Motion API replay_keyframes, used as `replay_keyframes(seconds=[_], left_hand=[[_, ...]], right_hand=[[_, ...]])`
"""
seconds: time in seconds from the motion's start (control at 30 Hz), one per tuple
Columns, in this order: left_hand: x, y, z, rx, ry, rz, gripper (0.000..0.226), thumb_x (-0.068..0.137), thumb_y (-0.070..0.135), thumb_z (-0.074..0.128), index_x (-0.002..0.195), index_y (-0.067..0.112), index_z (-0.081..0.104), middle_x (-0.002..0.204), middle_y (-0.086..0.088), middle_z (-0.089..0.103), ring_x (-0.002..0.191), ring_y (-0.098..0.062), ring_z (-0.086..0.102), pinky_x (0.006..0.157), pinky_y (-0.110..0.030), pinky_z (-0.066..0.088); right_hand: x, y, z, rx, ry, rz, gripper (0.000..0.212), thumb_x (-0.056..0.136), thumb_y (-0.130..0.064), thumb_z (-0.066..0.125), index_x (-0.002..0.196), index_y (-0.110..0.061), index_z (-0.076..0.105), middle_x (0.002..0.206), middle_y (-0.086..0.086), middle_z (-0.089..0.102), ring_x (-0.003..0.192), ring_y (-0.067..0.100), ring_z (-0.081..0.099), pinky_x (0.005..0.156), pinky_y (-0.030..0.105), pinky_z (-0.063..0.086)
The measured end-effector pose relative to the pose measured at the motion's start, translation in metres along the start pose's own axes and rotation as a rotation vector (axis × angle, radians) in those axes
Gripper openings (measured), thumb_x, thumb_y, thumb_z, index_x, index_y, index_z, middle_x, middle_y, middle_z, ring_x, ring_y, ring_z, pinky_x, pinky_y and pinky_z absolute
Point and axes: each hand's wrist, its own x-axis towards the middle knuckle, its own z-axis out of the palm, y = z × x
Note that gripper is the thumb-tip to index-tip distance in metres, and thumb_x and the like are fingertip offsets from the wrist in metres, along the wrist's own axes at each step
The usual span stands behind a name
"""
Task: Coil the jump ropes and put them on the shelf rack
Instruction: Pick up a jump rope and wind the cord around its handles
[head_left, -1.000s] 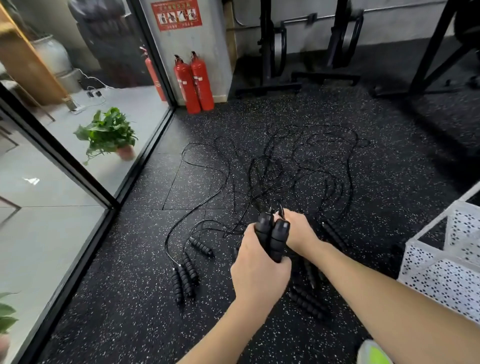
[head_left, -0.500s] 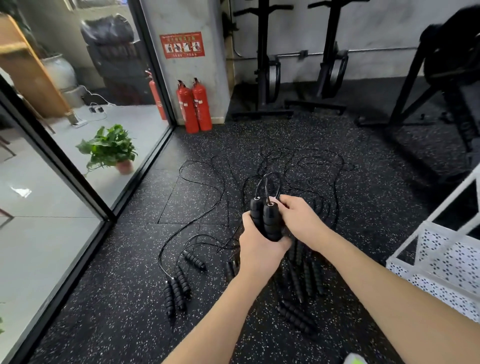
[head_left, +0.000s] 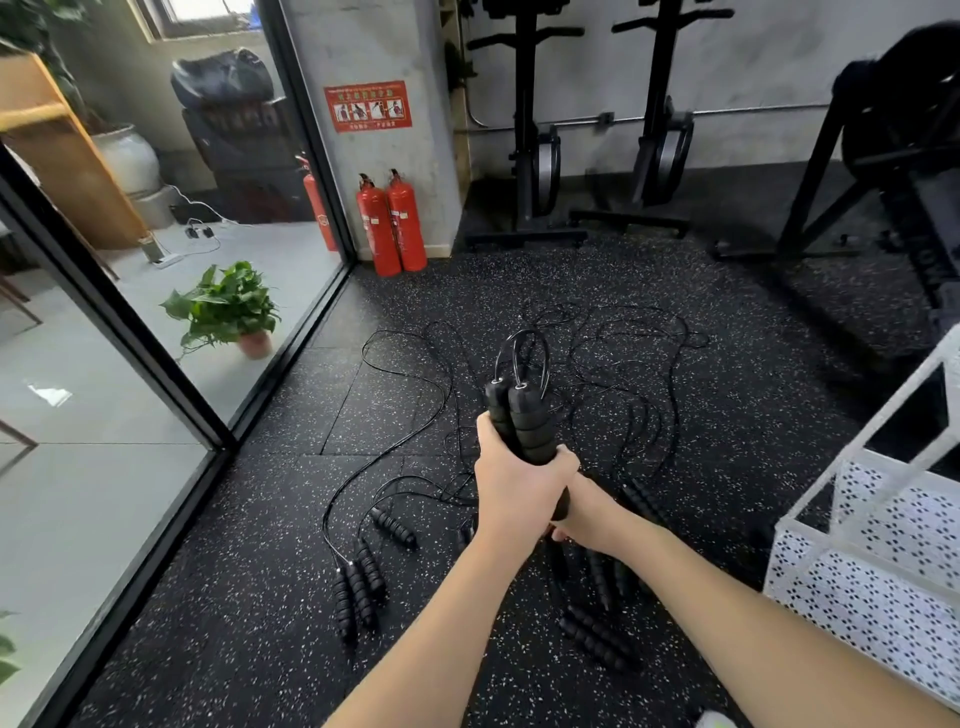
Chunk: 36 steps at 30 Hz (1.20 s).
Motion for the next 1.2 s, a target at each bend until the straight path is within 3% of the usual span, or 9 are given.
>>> replay_keyframes(seconds=[0.07, 0.17, 0.23, 0.33, 0.6, 0.8, 0.97, 1.07, 1.2], left_hand=[[0.0, -0.001, 0.002, -0.01, -0.019, 0.006, 0.044, 0.076, 0.013, 0.08, 0.104, 0.029, 0.049, 0.088, 0.007, 0.069, 0.07, 0.002, 0.064, 0.057, -0.01, 0.045], [0.003, -0.002, -0.003, 0.026, -0.001, 0.025, 0.045, 0.076, 0.012, 0.08, 0.102, 0.029, 0.047, 0.086, 0.006, 0.069, 0.067, 0.002, 0.064, 0.055, -0.011, 0.045], [0.009, 0.001, -0.01, 0.091, 0.035, 0.064, 0.048, 0.075, 0.013, 0.08, 0.105, 0.029, 0.046, 0.085, 0.007, 0.067, 0.066, 0.003, 0.062, 0.053, -0.011, 0.044], [0.018, 0.007, -0.019, 0.237, 0.025, 0.104, 0.056, 0.075, 0.021, 0.08, 0.115, 0.033, 0.042, 0.089, 0.013, 0.064, 0.074, 0.001, 0.061, 0.061, -0.019, 0.045], [0.015, 0.007, -0.007, 0.208, -0.086, 0.095, 0.051, 0.071, 0.019, 0.081, 0.106, 0.03, 0.045, 0.089, 0.008, 0.068, 0.071, 0.0, 0.063, 0.055, -0.01, 0.042], [0.016, 0.018, 0.007, 0.047, -0.077, 0.144, 0.05, 0.068, 0.012, 0.083, 0.1, 0.03, 0.05, 0.085, 0.014, 0.068, 0.068, 0.002, 0.061, 0.059, -0.015, 0.047], [0.015, 0.028, 0.011, 0.079, 0.012, 0.114, 0.051, 0.07, 0.023, 0.086, 0.103, 0.033, 0.049, 0.084, 0.013, 0.069, 0.071, 0.005, 0.063, 0.058, -0.014, 0.045], [0.014, 0.039, 0.006, 0.128, 0.069, 0.14, 0.055, 0.072, 0.023, 0.084, 0.112, 0.032, 0.047, 0.088, 0.012, 0.067, 0.071, 0.007, 0.062, 0.057, -0.011, 0.043], [0.011, 0.063, 0.0, 0.13, 0.126, 0.206, 0.053, 0.073, 0.02, 0.08, 0.114, 0.031, 0.047, 0.086, 0.012, 0.066, 0.07, 0.004, 0.062, 0.055, -0.008, 0.04]], right_hand=[[0.005, 0.0, 0.001, -0.093, 0.122, -0.073, 0.028, 0.11, -0.025, 0.038, 0.091, -0.011, 0.053, 0.055, -0.005, 0.055, 0.045, 0.006, 0.052, 0.049, 0.024, 0.04], [0.004, -0.009, -0.004, 0.004, 0.117, -0.003, 0.022, 0.102, -0.001, 0.047, 0.117, -0.008, 0.063, 0.084, 0.002, 0.07, 0.082, 0.009, 0.07, 0.073, 0.021, 0.051], [0.001, -0.011, -0.011, -0.135, 0.206, -0.06, 0.027, 0.103, -0.009, 0.044, 0.113, -0.007, 0.068, 0.077, 0.001, 0.068, 0.07, 0.014, 0.063, 0.065, 0.02, 0.046], [0.003, -0.018, -0.029, -0.192, 0.306, -0.158, 0.038, 0.104, -0.026, 0.051, 0.069, -0.015, 0.062, 0.055, -0.006, 0.059, 0.051, 0.008, 0.055, 0.052, 0.019, 0.038], [-0.006, -0.077, -0.065, 0.228, 0.283, -0.296, 0.045, 0.103, -0.044, 0.052, 0.063, -0.023, 0.058, 0.047, -0.004, 0.045, 0.041, 0.01, 0.035, 0.049, 0.028, 0.031], [-0.017, -0.092, -0.077, 0.496, 0.101, -0.247, 0.042, 0.105, -0.041, 0.05, 0.07, -0.018, 0.051, 0.048, -0.004, 0.029, 0.039, 0.009, 0.019, 0.039, 0.017, 0.018], [-0.011, -0.086, -0.079, 0.486, 0.107, -0.086, 0.032, 0.107, -0.029, 0.045, 0.079, -0.018, 0.057, 0.052, 0.0, 0.043, 0.035, 0.009, 0.026, 0.042, 0.015, 0.02], [-0.005, -0.063, -0.074, 0.321, 0.092, -0.022, 0.028, 0.094, -0.01, 0.041, 0.104, -0.02, 0.066, 0.056, 0.003, 0.053, 0.039, 0.014, 0.036, 0.047, 0.022, 0.024], [-0.013, -0.031, -0.047, -0.24, -0.078, -0.101, 0.05, 0.092, -0.03, 0.059, 0.138, -0.037, 0.043, 0.087, -0.007, 0.066, 0.061, 0.01, 0.057, 0.047, 0.024, 0.043]])
